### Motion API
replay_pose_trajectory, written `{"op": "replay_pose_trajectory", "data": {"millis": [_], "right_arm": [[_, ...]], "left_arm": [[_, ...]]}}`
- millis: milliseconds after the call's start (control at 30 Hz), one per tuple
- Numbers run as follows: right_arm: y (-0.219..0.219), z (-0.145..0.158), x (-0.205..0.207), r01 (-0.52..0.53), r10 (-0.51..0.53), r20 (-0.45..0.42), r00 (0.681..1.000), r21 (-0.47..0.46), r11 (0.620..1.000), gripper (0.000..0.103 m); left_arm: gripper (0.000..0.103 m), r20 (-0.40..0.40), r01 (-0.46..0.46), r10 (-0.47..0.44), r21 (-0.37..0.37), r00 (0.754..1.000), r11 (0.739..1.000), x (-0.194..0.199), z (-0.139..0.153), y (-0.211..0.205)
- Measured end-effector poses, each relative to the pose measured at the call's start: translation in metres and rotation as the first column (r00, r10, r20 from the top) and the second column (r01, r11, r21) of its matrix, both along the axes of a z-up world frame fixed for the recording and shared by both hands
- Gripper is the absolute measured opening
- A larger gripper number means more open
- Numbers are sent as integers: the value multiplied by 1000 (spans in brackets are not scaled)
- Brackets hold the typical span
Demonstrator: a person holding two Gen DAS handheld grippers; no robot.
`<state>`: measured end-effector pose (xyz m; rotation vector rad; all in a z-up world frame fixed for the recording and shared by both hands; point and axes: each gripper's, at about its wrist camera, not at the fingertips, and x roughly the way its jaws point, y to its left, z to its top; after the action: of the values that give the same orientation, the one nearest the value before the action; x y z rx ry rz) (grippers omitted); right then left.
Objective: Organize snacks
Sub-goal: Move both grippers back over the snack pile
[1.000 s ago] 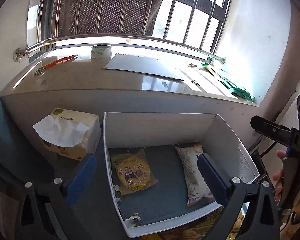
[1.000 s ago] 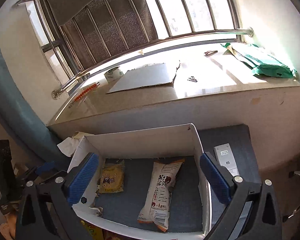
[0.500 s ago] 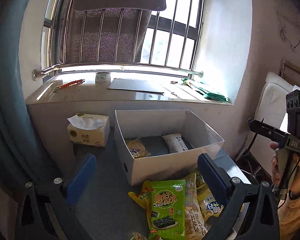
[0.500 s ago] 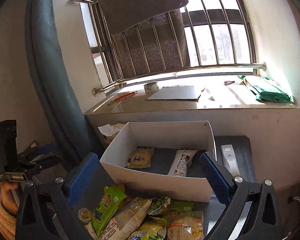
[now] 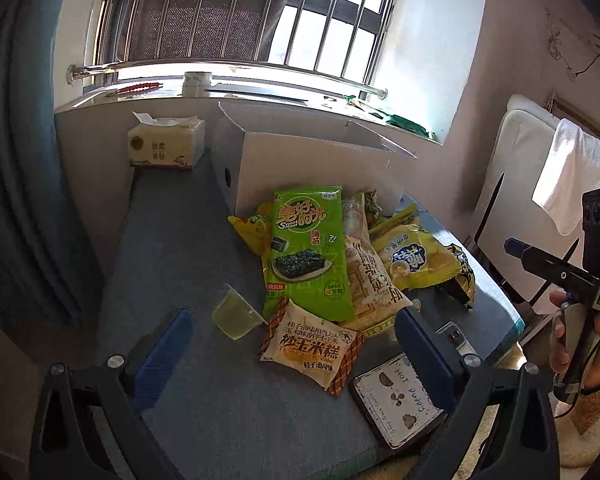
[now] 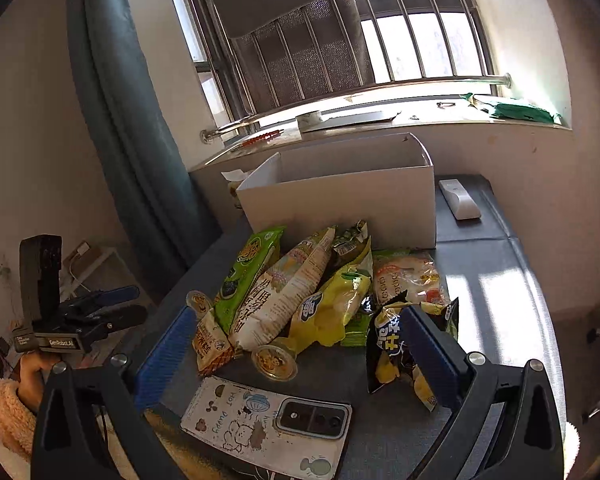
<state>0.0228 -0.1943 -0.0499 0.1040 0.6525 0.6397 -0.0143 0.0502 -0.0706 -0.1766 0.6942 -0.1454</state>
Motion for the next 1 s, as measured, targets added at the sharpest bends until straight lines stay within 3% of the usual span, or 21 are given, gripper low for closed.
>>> {"op": "replay_pose_trajectory", "data": {"millis": [100, 267, 433, 500, 600, 633, 767, 1000], "right_arm": [[1, -9, -7, -14, 14, -12, 1000, -23, 1000, 103], [1, -8, -6, -13, 12, -11, 1000, -15, 1000, 103], [5, -10, -10, -25, 25, -10, 1000, -30, 999, 103], [6, -11, -11, -27, 27, -7, 1000, -41, 999, 103], [9, -10, -12, -31, 31, -9, 999, -42, 999, 103], [11, -10, -12, -33, 32, -10, 999, -43, 999, 103], [19, -12, -12, -50, 49, -16, 999, -64, 997, 103], [62, -10, 1, -119, 116, -30, 993, -122, 985, 103]], "left_arm": [[103, -38, 2, -1, 14, 999, 1000, 8, -11, 10], [103, -132, -16, 10, -44, 991, 999, 36, -35, 25], [101, -182, -40, 38, -6, 983, 999, 59, -53, 25], [91, -195, -38, 32, -27, 980, 999, 65, -58, 27], [58, -204, -13, -2, -70, 979, 997, 72, -64, 30], [49, -201, -27, 17, -49, 979, 998, 72, -64, 30], [49, -179, -49, 32, -87, 983, 995, 62, -63, 35], [49, -53, -117, 111, -122, 992, 986, 25, -32, 51]]}}
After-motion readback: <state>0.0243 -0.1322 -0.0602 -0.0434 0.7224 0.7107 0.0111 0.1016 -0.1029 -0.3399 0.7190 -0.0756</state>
